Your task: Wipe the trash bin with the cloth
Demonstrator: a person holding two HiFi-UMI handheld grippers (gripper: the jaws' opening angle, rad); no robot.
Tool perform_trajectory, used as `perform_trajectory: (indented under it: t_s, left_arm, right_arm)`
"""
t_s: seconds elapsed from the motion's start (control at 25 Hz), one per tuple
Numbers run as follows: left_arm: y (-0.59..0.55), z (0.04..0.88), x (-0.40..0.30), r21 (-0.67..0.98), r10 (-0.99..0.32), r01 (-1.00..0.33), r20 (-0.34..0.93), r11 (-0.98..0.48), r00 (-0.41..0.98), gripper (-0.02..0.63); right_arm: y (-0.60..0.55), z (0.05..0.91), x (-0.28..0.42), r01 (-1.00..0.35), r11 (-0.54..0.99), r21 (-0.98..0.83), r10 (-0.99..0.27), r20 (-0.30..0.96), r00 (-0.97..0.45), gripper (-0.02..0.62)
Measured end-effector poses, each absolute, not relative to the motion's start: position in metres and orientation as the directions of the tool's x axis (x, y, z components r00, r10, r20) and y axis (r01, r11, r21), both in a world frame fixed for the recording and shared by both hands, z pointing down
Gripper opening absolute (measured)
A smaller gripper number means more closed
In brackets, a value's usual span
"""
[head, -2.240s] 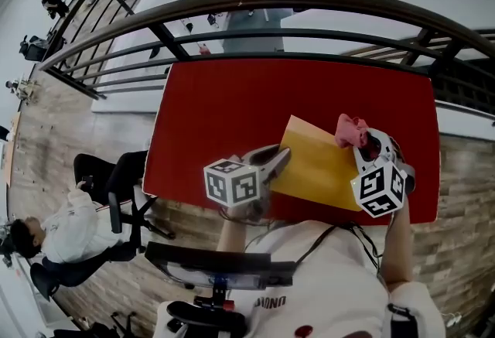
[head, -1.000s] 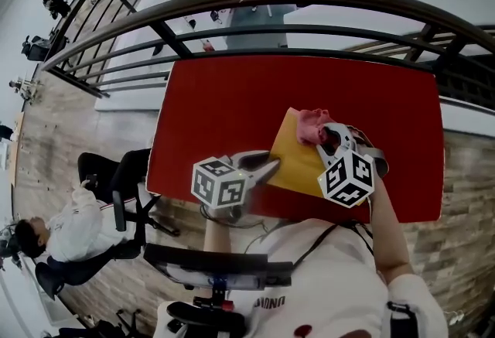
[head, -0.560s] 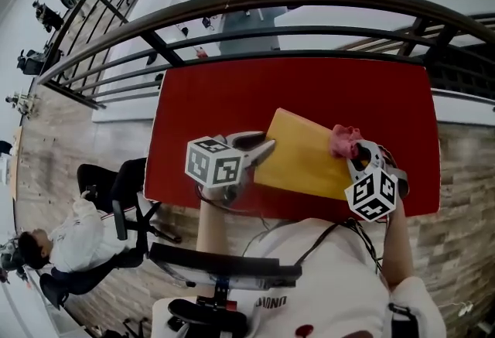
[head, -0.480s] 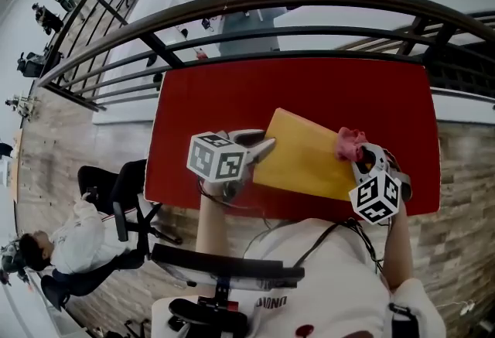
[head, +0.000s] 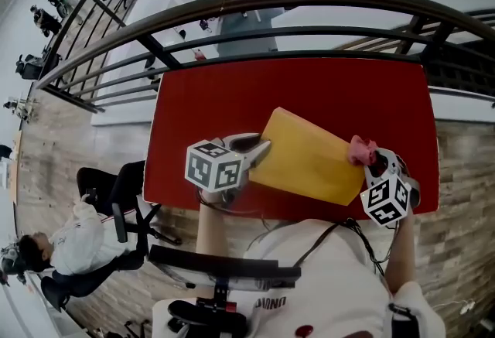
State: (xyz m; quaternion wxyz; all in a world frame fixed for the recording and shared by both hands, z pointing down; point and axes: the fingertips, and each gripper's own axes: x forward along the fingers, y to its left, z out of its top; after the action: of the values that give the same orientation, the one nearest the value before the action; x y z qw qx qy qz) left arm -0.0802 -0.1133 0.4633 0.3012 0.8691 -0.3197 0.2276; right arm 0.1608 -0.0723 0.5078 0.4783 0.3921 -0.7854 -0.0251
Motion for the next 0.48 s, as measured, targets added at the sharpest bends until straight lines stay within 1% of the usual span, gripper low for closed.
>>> perform_trajectory:
  t_s: [0.2,0.36,0.48]
  left_arm:
    - [-0.097,0.465,-0.089,0.364,-0.424,-0.700,0.596,-0.614,0.682,0.101]
    - [-0.085,0.468,-0.097,0.367,-0.430,-0.709,0.599,-0.602,0.676,0.101]
    - [-0.076,0.471,-0.101,0.350,-0.431,-0.721,0.618,-0.598,0.658,0.101]
  right_arm:
    - [-0.094,0.480,0.137,-0.563,0.687,0.460,-0.682,0.674,-0.283,0.061]
    - [-0.114,0.457,0.092,-0.523,0.700,0.486,-0.700,0.611,-0.370,0.061]
    - [-0.124,0.451,0.054,-0.471,0.732,0.493,-0.679,0.586,-0.442,0.061]
